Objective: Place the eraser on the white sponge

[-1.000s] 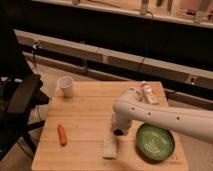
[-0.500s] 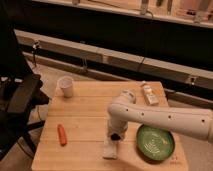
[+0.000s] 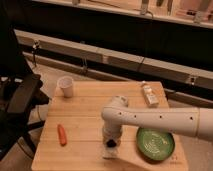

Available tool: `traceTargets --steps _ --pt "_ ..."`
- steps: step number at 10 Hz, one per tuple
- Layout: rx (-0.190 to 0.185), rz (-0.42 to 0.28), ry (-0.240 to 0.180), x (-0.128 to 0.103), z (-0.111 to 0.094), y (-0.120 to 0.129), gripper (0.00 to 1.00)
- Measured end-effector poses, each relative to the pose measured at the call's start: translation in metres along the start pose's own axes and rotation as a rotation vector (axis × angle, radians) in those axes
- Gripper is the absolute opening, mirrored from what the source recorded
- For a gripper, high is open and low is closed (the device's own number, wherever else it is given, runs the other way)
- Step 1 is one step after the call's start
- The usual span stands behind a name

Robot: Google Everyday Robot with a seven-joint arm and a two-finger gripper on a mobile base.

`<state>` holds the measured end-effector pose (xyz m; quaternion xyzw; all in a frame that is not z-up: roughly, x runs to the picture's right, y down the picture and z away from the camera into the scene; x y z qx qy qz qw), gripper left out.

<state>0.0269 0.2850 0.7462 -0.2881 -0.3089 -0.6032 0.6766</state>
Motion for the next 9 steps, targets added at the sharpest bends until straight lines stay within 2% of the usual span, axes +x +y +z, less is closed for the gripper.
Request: traceTargets --steps 4,6,9 --pt "-0.009 0.001 -0.019 -0.0036 0.0054 -0.0004 0.72" --pt "-0.01 0.005 -0.017 -0.0041 0.0048 0.0004 0.8" --pt "-0.002 0.0 -0.008 0.0007 -0.0041 0.0 0.8"
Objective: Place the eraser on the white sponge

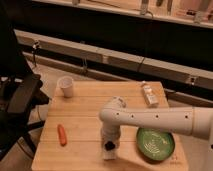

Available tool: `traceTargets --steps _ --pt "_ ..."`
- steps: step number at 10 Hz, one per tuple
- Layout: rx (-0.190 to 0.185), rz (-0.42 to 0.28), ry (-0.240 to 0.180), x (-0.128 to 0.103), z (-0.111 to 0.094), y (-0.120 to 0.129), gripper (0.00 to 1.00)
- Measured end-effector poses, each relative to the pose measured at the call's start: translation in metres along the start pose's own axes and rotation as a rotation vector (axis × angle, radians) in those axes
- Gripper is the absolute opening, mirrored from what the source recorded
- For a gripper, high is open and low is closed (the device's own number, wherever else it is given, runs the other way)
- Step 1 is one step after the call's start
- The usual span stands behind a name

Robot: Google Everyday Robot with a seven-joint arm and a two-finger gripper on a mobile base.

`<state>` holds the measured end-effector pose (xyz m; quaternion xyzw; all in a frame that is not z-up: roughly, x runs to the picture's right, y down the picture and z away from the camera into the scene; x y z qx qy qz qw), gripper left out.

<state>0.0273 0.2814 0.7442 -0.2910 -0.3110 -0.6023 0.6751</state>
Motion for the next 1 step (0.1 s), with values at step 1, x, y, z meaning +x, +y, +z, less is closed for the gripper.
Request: traceTargets --steps 1 --pt "0.0 0.001 0.005 0.0056 -0.0059 0.0005 0.8"
